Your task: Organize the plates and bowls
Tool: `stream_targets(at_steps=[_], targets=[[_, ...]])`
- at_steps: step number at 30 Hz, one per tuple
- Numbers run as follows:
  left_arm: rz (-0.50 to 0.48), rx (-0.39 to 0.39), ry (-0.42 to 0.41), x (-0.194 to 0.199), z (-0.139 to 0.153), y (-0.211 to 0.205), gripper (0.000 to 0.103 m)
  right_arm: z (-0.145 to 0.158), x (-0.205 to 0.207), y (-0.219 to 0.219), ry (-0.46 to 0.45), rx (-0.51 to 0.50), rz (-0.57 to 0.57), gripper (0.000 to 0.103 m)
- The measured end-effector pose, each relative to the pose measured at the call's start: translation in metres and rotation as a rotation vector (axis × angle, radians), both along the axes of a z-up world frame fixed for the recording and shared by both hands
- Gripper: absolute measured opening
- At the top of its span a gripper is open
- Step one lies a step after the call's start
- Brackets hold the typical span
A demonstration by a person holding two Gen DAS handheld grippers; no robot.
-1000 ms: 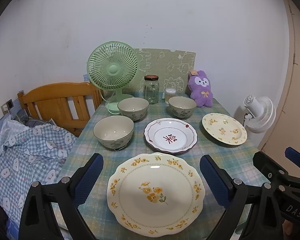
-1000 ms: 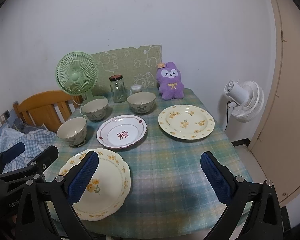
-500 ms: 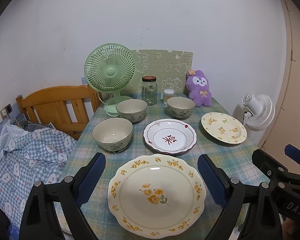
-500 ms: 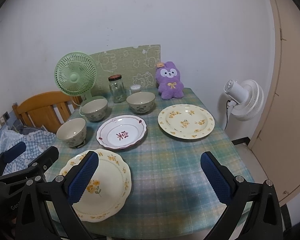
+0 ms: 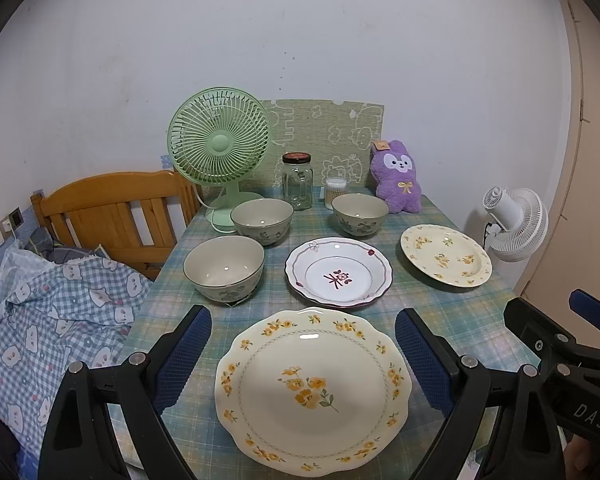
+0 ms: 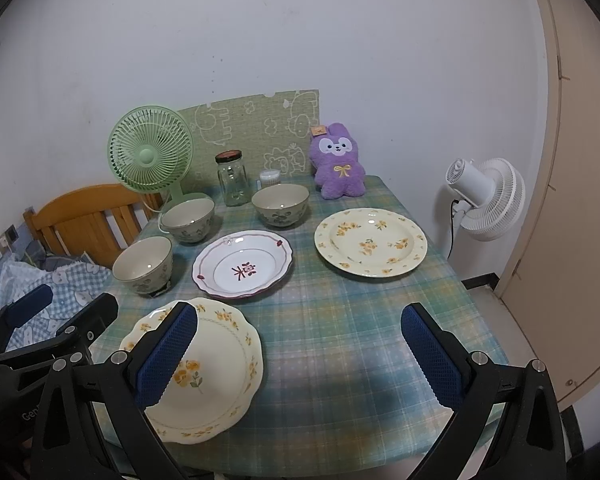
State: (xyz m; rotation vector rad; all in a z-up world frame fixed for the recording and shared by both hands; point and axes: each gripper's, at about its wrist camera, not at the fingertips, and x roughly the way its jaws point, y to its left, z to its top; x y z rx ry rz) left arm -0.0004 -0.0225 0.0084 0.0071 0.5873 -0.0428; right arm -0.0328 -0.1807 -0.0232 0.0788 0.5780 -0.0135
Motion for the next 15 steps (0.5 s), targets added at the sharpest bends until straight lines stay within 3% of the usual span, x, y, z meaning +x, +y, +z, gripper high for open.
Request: stream_targets(at_steps=[15], targets=[[-0.004,0.0,0.004,-0.0042,-0.0039,-0.0023,0.094,-0.0025,-0.0023,-0.0031,0.011,-0.006,-0.01,0.103]])
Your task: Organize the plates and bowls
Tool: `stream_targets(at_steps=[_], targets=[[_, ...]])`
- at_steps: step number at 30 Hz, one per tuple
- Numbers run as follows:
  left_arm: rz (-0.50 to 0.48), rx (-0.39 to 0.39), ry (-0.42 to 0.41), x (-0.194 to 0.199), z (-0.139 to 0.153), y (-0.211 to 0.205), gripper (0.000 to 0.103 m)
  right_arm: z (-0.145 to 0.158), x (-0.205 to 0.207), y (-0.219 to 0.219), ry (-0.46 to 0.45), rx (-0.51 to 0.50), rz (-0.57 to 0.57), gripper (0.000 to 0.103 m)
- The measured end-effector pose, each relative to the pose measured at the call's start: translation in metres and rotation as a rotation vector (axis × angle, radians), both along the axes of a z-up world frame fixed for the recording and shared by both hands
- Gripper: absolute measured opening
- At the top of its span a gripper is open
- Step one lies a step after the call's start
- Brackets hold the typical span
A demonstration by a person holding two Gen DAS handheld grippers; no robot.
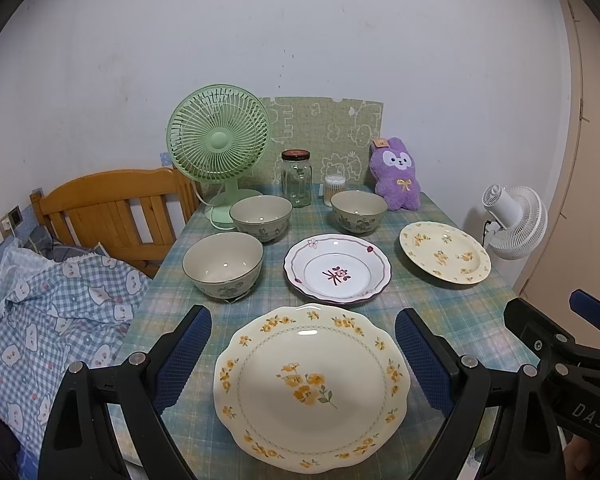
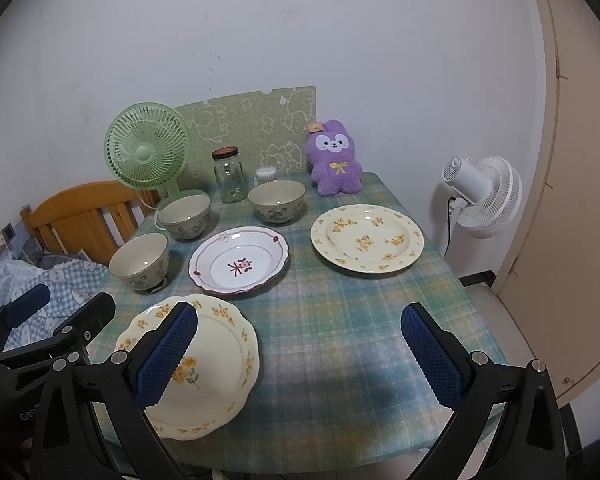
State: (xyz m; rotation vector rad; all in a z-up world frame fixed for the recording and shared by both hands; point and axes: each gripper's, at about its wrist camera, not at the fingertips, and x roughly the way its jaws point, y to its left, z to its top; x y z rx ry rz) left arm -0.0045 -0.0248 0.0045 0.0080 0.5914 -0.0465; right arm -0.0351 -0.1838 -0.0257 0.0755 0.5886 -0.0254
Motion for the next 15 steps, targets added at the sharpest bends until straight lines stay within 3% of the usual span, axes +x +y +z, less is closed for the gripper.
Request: stream_targets(at_steps=[15], targets=[[0.024,-0.009,0.008,-0.0032,-0.0004,0.0059,0.094,0.0004,-0.0023,0.004,0.004,0.001,0.019,0.103]])
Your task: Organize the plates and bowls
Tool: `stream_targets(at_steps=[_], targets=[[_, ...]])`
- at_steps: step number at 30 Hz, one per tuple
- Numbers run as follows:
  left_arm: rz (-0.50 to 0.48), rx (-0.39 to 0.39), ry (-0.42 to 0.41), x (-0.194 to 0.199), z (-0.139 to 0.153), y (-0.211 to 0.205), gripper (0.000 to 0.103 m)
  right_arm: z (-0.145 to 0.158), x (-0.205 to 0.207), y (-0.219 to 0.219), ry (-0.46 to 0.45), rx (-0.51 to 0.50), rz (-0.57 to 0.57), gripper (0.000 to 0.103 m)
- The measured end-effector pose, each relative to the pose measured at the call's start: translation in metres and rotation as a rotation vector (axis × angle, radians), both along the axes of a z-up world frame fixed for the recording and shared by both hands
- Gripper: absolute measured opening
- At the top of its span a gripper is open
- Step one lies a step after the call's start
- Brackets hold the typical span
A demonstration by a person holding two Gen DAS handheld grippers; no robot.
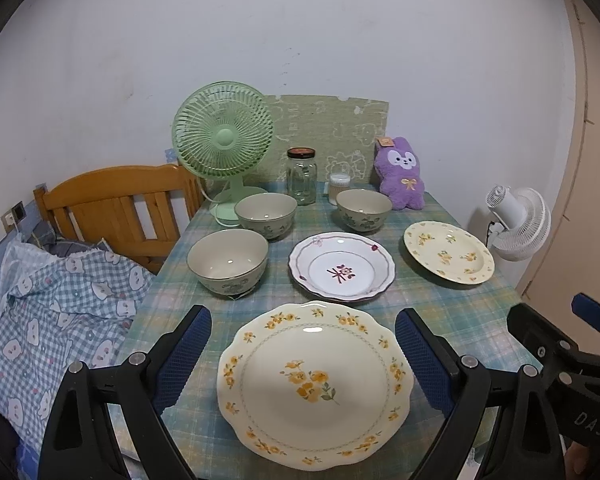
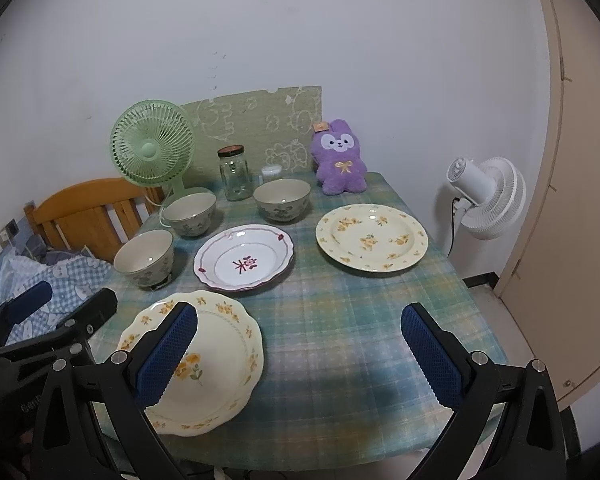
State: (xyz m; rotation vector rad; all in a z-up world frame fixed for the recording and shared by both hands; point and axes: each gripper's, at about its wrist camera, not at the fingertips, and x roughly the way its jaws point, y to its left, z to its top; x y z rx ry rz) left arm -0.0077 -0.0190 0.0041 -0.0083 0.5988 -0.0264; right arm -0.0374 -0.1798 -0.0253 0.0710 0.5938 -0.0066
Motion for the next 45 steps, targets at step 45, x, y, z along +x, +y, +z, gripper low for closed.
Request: stream_targets(at_steps=[45], targets=[[-0.014,0.019,0.402,0.093,-0.13,0.063,0.079,-0.128,0.12,0.083,0.41,-0.051,-0.033,0.086]])
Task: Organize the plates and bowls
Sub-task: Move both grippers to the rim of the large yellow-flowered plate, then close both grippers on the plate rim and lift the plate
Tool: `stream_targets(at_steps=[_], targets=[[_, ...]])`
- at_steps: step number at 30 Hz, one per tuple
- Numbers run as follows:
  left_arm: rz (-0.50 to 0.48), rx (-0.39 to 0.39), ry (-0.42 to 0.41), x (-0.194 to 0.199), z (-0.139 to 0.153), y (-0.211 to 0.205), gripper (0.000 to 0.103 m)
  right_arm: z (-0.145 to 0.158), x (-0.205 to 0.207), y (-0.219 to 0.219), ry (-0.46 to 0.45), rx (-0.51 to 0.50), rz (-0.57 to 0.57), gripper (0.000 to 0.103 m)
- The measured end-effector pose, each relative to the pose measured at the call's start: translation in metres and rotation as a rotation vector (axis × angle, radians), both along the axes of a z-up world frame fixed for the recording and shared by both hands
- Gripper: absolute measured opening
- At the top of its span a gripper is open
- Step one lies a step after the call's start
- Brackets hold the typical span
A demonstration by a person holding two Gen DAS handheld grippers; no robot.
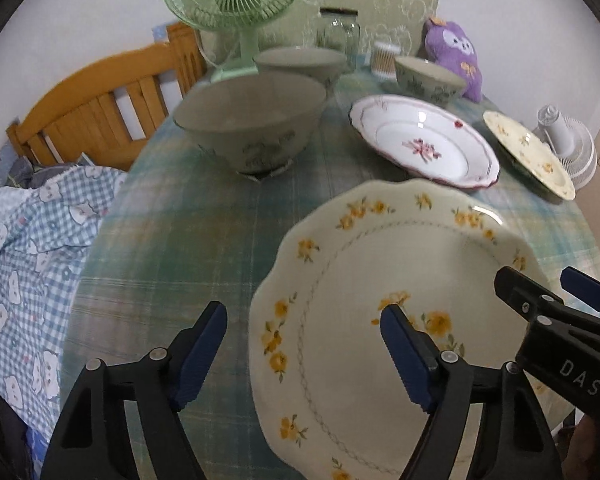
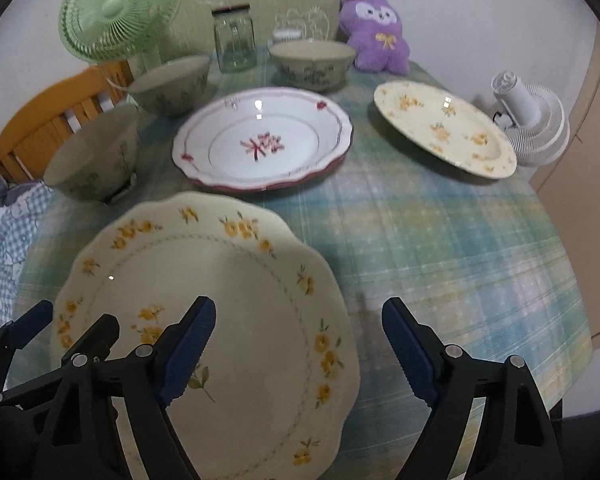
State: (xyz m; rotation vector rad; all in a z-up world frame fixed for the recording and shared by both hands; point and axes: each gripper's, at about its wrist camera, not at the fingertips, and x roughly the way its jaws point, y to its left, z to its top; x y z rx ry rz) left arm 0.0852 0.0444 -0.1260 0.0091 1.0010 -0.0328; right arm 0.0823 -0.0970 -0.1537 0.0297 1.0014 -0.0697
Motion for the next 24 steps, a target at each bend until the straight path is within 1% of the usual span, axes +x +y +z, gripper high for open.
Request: stream_targets(at_steps=[3,6,9,13,14,19,24], targets=[[-0.019,0.002,0.025,0.002,-0.007,-0.003,0.076,-0.008,0.004,0.0,0.043,0.008,-0.011,0.085],[-0.04,-0.008,0.044,0.006,-0.011,-0.002,0.072,-0.014,0.009,0.003,0.07,0.009,-0.017,0.08],[-0.061,-0.015,0.056,0.009,-0.013,-0.003,0.071,-0.018,0.013,0.006,0.09,0.023,-0.018,0.077],[-0.077,-0.044,0.096,0.015,-0.012,0.002,0.069,-0.02,0.016,0.01,0.121,-0.009,-0.006,0.077],[-0.089,-0.053,0.105,0.016,-0.012,0.001,0.067,-0.021,0.016,0.012,0.128,-0.026,0.007,0.077],[-0.086,-0.046,0.146,0.024,-0.011,-0.003,0.068,-0.021,0.018,0.009,0.158,-0.015,0.003,0.074],[-0.08,-0.039,0.151,0.028,-0.012,-0.007,0.068,-0.019,0.016,0.002,0.17,0.006,-0.02,0.074]])
